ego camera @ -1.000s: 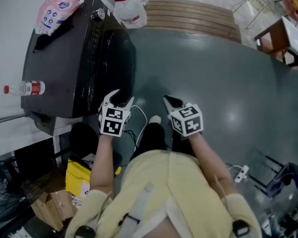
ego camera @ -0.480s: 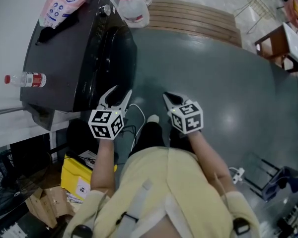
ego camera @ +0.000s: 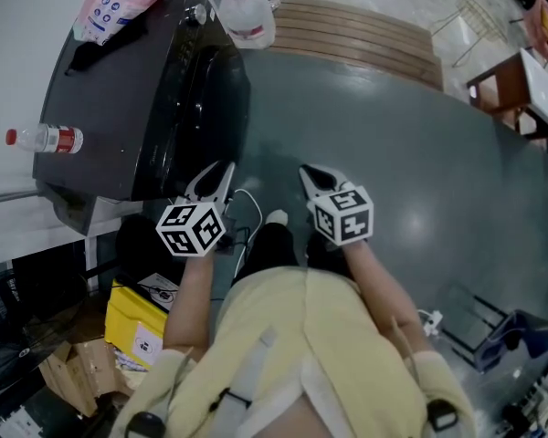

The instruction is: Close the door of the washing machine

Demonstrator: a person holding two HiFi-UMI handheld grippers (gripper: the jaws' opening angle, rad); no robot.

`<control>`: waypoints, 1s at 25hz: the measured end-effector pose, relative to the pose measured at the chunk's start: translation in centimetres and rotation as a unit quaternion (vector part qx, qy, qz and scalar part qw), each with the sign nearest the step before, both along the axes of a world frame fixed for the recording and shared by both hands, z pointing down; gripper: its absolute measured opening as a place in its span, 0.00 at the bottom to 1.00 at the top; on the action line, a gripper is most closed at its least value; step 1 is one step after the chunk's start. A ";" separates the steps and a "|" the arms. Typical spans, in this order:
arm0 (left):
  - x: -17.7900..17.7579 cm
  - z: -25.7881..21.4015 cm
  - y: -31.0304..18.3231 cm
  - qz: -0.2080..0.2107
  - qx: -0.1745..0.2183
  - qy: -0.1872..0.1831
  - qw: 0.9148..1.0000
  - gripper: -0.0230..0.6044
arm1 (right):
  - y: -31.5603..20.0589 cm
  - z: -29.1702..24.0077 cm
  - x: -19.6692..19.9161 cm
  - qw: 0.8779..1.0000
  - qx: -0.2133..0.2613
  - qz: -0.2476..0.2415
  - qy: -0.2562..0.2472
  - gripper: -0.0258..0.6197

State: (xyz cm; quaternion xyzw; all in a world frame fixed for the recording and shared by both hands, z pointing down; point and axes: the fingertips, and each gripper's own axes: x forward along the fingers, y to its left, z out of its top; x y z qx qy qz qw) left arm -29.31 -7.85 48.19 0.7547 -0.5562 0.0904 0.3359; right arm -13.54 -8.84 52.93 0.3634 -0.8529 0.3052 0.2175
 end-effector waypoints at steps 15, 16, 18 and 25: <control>1.8 1.5 0.4 0.010 -0.039 0.020 0.999 0.06 | -0.9 0.1 0.7 1.000 0.005 0.011 0.021 0.04; 1.8 1.6 0.4 0.012 -0.041 0.016 0.999 0.06 | -1.0 0.0 0.8 1.000 0.005 0.013 0.019 0.04; 1.9 1.6 0.3 0.017 -0.043 0.010 0.999 0.06 | -1.2 -0.1 0.9 1.000 0.005 0.016 0.015 0.04; 1.8 1.6 -0.3 0.008 -0.043 0.007 0.999 0.06 | -1.9 -0.4 1.1 1.000 0.002 0.025 0.003 0.04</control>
